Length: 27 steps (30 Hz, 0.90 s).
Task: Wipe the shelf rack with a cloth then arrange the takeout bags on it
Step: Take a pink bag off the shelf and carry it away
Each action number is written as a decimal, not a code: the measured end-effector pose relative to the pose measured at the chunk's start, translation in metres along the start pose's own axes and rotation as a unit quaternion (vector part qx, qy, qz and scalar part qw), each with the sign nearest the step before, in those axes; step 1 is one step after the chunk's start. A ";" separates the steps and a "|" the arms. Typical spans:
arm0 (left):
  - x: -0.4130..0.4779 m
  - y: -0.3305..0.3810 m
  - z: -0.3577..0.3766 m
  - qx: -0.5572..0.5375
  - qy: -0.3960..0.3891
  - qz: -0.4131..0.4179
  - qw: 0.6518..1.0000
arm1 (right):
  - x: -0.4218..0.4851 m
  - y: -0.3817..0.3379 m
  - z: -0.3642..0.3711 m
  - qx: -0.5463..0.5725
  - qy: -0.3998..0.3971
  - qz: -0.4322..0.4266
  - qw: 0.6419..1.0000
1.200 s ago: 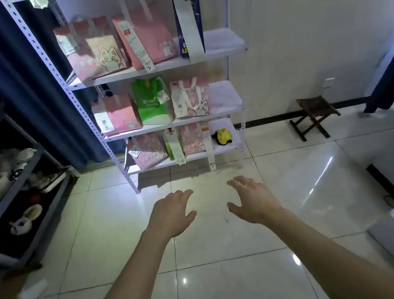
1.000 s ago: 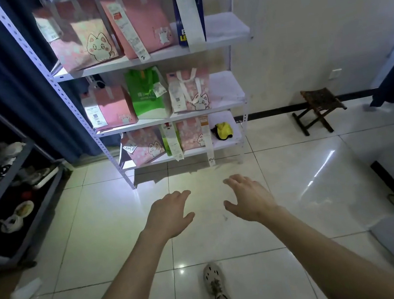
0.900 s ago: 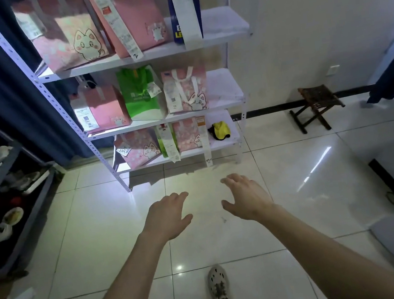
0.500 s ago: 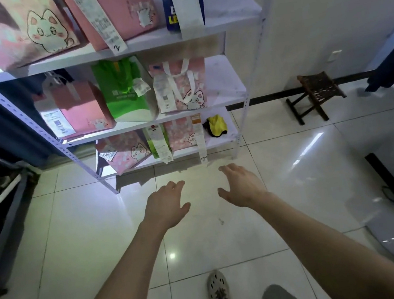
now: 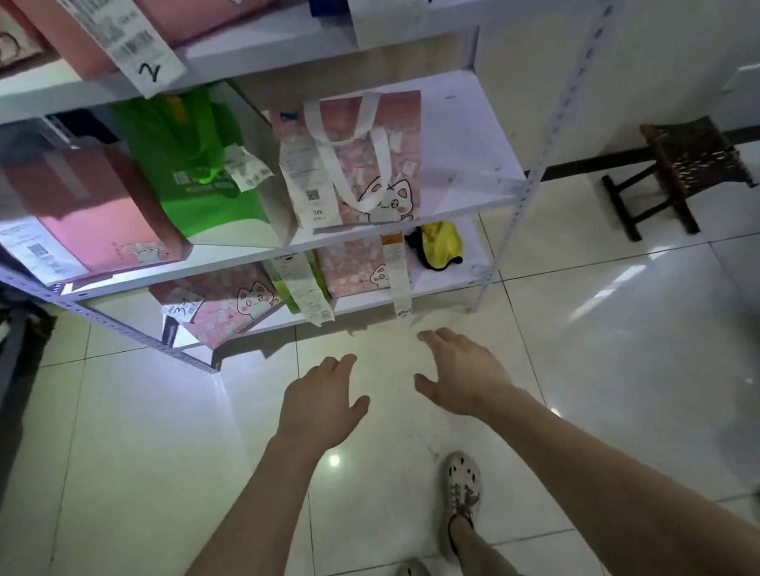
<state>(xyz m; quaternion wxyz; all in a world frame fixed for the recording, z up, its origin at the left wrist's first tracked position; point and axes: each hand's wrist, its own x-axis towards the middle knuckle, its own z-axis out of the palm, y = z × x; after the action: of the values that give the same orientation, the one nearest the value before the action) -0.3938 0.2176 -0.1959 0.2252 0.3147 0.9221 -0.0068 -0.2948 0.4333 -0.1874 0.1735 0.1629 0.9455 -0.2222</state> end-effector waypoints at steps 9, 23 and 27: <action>0.134 -0.012 0.105 -0.101 -0.050 -0.032 0.993 | 0.155 0.049 0.069 0.052 -0.016 0.022 0.998; 0.341 -0.084 0.212 -0.316 0.014 -0.037 0.948 | 0.342 0.115 0.189 0.109 0.082 0.064 0.989; 0.369 -0.108 0.211 -0.341 0.016 -0.055 0.938 | 0.362 0.115 0.200 0.136 0.111 0.078 0.981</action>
<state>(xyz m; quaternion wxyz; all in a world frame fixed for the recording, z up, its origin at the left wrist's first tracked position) -0.6280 0.3112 -0.5544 0.3036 0.1679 0.8883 0.3009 -0.5202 0.5192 -0.5427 0.0604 0.2823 0.9043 -0.3145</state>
